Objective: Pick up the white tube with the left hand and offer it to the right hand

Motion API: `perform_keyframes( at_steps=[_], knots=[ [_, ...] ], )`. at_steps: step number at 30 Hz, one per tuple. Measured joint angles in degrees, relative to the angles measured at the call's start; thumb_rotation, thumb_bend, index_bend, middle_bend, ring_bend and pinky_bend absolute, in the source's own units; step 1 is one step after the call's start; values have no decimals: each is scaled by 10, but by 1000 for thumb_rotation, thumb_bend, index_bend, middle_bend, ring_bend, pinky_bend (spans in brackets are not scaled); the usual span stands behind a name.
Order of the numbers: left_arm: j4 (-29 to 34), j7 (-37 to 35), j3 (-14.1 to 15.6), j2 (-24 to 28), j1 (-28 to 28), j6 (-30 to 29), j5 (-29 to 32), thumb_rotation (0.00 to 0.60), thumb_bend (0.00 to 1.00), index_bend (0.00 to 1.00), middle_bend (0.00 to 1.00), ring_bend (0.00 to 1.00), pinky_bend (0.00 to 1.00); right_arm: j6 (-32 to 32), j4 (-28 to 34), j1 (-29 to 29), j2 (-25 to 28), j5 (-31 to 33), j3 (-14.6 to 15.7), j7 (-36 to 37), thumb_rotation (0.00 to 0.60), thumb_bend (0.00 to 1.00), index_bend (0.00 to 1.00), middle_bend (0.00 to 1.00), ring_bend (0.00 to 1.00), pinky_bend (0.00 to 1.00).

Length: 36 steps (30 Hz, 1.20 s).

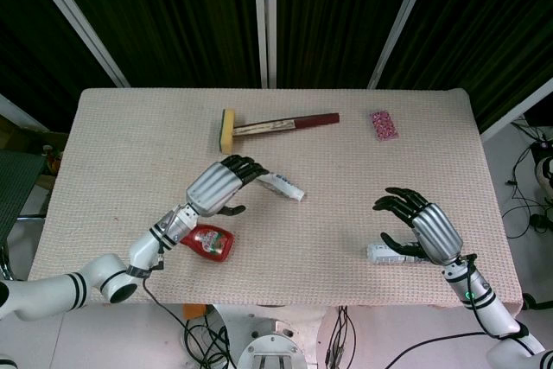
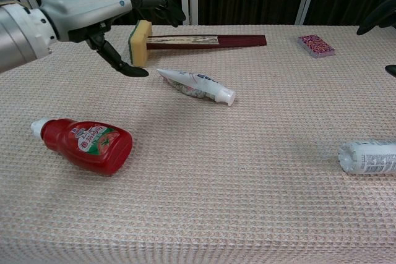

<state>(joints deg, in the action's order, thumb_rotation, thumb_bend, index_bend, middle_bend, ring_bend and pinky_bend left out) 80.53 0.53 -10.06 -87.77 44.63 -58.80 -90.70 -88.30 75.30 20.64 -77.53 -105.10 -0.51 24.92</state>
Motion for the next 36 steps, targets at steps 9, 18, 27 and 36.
perform_keyframes(
  at_steps=[9, 18, 27, 36],
  knots=[
    [-76, 26, -13, -44, 46, 53, 41, 600, 171, 205, 234, 172, 231, -14, -5, -2, 5, 14, -5, -3, 600, 299, 342, 326, 154, 277],
    [-147, 107, -25, -105, 110, 125, 78, 600, 172, 191, 218, 171, 228, -25, 15, -19, 27, 30, -4, -41, 600, 299, 342, 326, 155, 282],
    [-241, 199, -45, -173, 171, 221, 182, 600, 171, 244, 225, 172, 229, -19, 8, -25, 25, 46, -3, -44, 600, 299, 342, 325, 154, 283],
    [-240, 252, -44, -180, 187, 242, 248, 598, 195, 339, 299, 210, 234, -22, 0, -31, 22, 55, -4, -39, 600, 299, 342, 325, 154, 282]
  ],
)
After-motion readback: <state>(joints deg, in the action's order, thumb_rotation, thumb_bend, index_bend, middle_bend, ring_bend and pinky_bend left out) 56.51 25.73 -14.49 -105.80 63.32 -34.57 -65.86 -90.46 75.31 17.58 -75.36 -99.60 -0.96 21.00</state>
